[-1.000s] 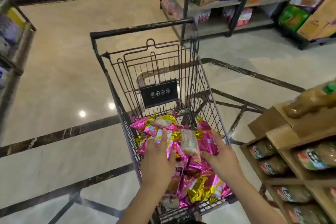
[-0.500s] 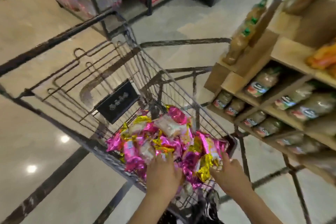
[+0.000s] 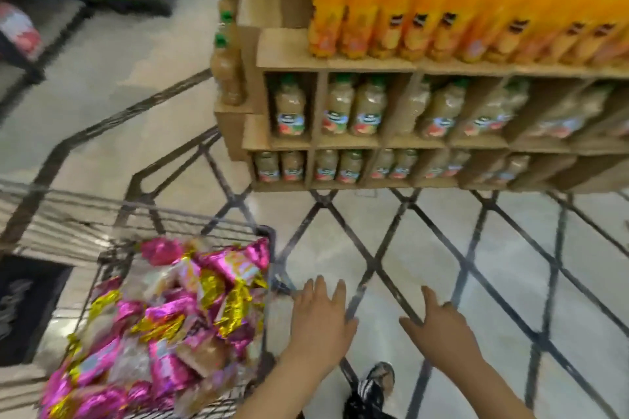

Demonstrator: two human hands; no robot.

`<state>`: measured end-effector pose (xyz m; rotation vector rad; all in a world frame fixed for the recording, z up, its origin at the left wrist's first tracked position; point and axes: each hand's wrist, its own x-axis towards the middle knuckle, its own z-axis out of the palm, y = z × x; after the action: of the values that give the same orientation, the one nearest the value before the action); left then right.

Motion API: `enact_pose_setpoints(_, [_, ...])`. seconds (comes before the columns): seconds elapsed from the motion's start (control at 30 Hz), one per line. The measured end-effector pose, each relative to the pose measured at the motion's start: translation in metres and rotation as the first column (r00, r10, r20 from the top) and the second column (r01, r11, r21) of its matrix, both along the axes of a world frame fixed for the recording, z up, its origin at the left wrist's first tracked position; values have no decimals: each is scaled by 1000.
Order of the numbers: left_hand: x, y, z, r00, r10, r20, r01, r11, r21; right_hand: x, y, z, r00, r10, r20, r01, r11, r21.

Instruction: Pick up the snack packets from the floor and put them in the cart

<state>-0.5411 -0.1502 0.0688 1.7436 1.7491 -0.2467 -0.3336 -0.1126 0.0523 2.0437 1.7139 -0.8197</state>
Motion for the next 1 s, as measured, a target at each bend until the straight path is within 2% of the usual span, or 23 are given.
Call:
enact_pose_setpoints(0.2, [118, 45, 3, 987, -160, -26, 159, 986, -43, 110, 4, 8, 992, -122, -28, 123, 992, 35])
enact_pose_setpoints(0.37, [219, 80, 0, 950, -313, -9, 313, 950, -4, 201, 5, 14, 984, -174, -38, 177, 978, 106])
enact_pose_setpoints(0.5, [281, 97, 0, 910, -415, -2, 415, 910, 6, 258, -3, 16, 955, -282, -89, 292, 945, 145])
enact_pose_setpoints(0.83, [368, 158, -16, 795, -604, -59, 604, 797, -31, 327, 20, 0, 819, -544, -180, 571, 801, 181])
enact_pose_setpoints(1.0, [421, 226, -19, 697, -715, -57, 711, 699, -72, 366, 57, 2, 752, -646, -128, 658, 731, 182])
